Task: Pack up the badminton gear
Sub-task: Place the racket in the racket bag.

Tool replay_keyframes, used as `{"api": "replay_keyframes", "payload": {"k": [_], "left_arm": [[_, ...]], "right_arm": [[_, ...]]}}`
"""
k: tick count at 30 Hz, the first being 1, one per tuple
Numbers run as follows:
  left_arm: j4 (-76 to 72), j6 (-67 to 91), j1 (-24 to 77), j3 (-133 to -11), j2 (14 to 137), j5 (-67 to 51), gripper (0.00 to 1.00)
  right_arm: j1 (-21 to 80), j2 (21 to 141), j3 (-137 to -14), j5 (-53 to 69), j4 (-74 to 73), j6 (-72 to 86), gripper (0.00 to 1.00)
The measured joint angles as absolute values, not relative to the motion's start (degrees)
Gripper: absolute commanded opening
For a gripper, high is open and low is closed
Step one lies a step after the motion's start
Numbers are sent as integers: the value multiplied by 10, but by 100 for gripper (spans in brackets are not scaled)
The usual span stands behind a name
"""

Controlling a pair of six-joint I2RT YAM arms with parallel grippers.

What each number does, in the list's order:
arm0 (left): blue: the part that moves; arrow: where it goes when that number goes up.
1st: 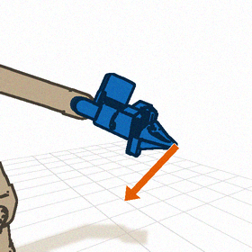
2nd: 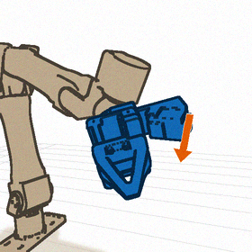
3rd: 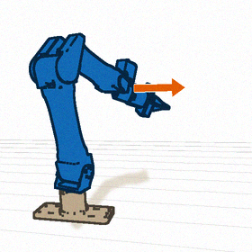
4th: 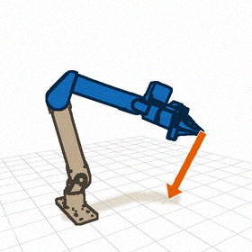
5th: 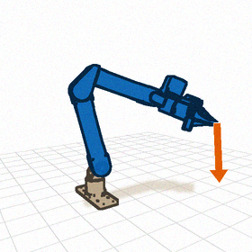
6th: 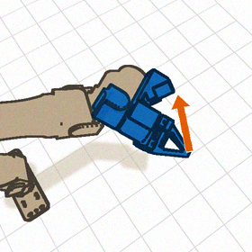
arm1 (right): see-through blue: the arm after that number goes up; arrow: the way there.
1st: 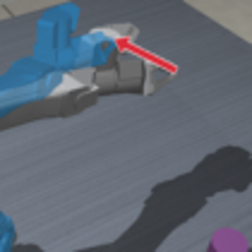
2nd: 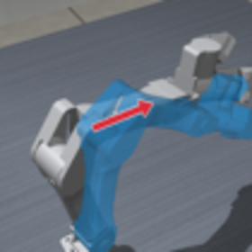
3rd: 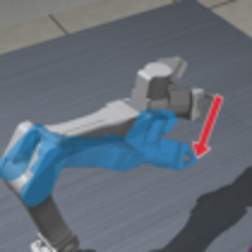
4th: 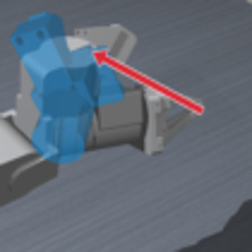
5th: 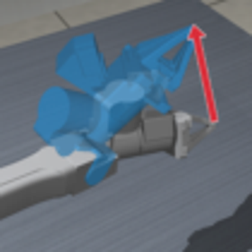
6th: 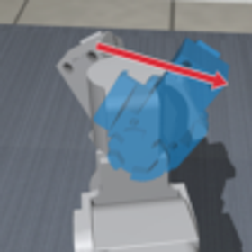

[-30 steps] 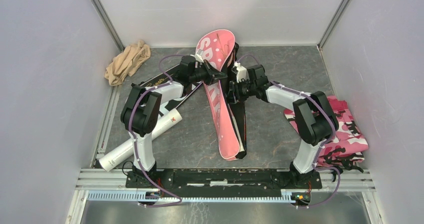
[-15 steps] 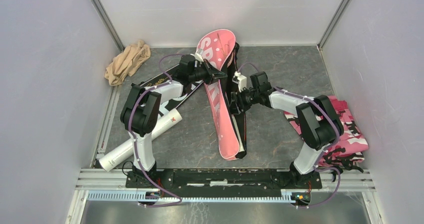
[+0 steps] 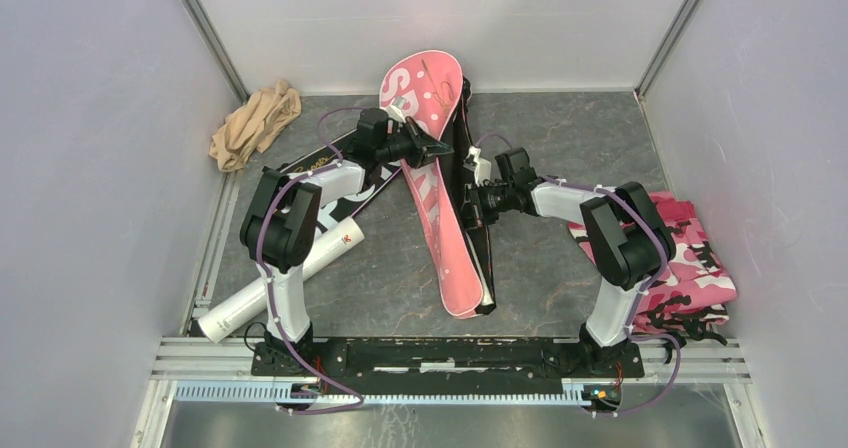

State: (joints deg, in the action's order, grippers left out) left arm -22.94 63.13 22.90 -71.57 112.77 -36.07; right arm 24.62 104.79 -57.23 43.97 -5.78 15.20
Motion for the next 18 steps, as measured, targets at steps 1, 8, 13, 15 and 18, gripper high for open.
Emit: {"api": "replay_keyframes", "payload": {"k": [1,8,13,15,18], "left_arm": [[-234,632,228,-715,1128,-362,2],[-278,648,222,-715,1129,-361,2],[-306,677,219,-711,1133,-357,2],[-317,692,219,-709,1139,-353,2],[-323,715,218,-704,1147,-344,2]], "right_arm": [[246,1048,-572,439,-52,161,0],[252,1048,-572,427,10,224,0],[263,1055,-572,413,52,257,0],[265,1062,-572,408,63,267,1],[266,1076,-572,405,72,282,3]]}}
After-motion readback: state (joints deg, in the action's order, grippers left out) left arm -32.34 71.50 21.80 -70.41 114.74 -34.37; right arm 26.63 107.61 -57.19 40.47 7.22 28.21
